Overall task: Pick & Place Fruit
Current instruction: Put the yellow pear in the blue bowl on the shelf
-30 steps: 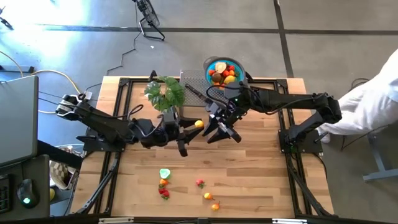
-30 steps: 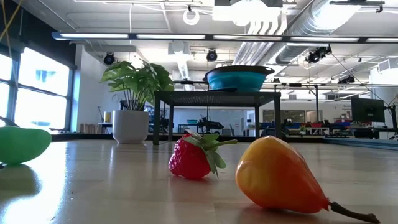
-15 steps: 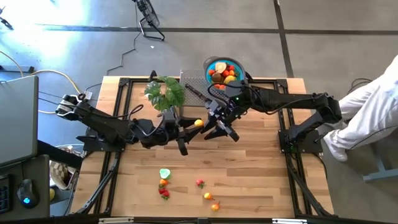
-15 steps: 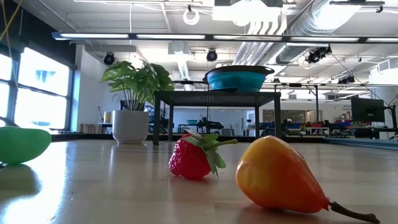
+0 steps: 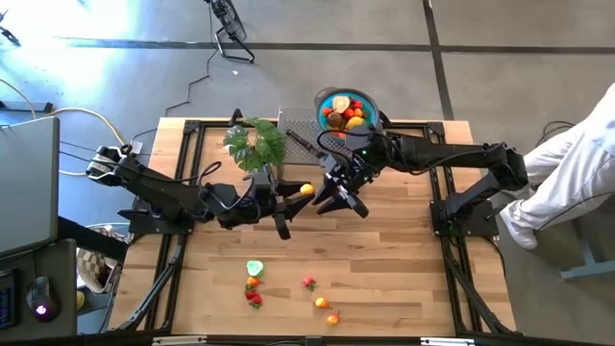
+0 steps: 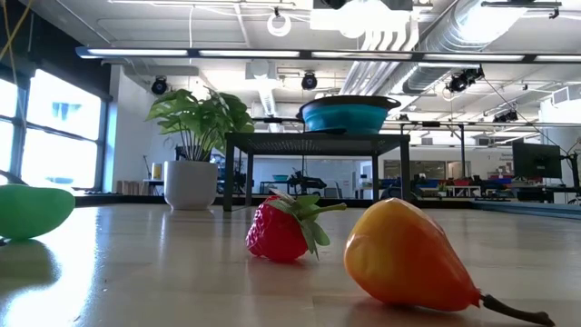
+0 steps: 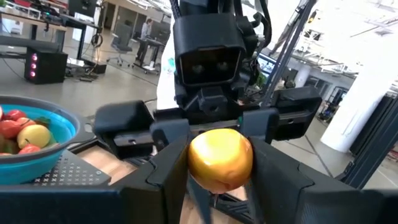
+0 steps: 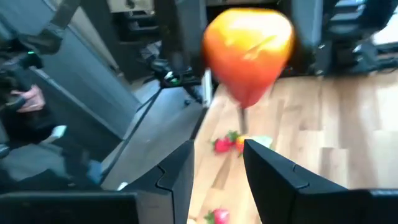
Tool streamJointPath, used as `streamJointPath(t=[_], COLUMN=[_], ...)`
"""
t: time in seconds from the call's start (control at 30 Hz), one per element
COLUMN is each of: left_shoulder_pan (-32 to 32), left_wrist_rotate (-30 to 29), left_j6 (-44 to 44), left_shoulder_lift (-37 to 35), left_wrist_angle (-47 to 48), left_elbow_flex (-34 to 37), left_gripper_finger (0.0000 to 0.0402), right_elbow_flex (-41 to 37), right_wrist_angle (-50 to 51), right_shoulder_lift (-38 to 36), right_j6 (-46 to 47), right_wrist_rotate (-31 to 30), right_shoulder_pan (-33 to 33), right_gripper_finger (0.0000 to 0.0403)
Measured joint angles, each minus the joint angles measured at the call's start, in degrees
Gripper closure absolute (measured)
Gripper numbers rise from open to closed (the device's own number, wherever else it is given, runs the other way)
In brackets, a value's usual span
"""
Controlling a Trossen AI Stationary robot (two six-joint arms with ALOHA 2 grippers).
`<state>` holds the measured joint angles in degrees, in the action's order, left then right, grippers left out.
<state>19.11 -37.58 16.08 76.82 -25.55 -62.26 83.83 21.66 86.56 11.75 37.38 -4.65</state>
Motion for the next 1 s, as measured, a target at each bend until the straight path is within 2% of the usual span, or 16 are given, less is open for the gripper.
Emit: streamJointPath(t=[0.47,0.6,0.83,1.0], left_shoulder_pan=[0.0,0.0,0.0,0.0], left_wrist_rotate=[-0.3,-0.4,-0.4,-0.5], left_j6=[1.0,1.0,1.0,1.0], left_shoulder_lift=[0.0,0.0,0.0,0.0], left_wrist_angle=[0.1,0.1,0.1,0.1], left_elbow_flex=[0.0,0.0,0.0,0.0], left_gripper_finger=[0.0249,0.0249,0.0249,0.0249], right_elbow_flex=[0.0,0.0,0.0,0.0], right_wrist_angle=[-5.3,-5.5,-5.5,-5.5], right_shoulder_lift=[0.0,0.0,0.0,0.0], right_j6=[-2.8,-2.8,-3.0,-3.0], right_wrist_rotate=[-1.4,-1.4,-2.2,-2.8], right_shoulder_pan=[0.0,0.0,0.0,0.0], right_gripper_finger=[0.0277,0.0307,0.0388,0.0398])
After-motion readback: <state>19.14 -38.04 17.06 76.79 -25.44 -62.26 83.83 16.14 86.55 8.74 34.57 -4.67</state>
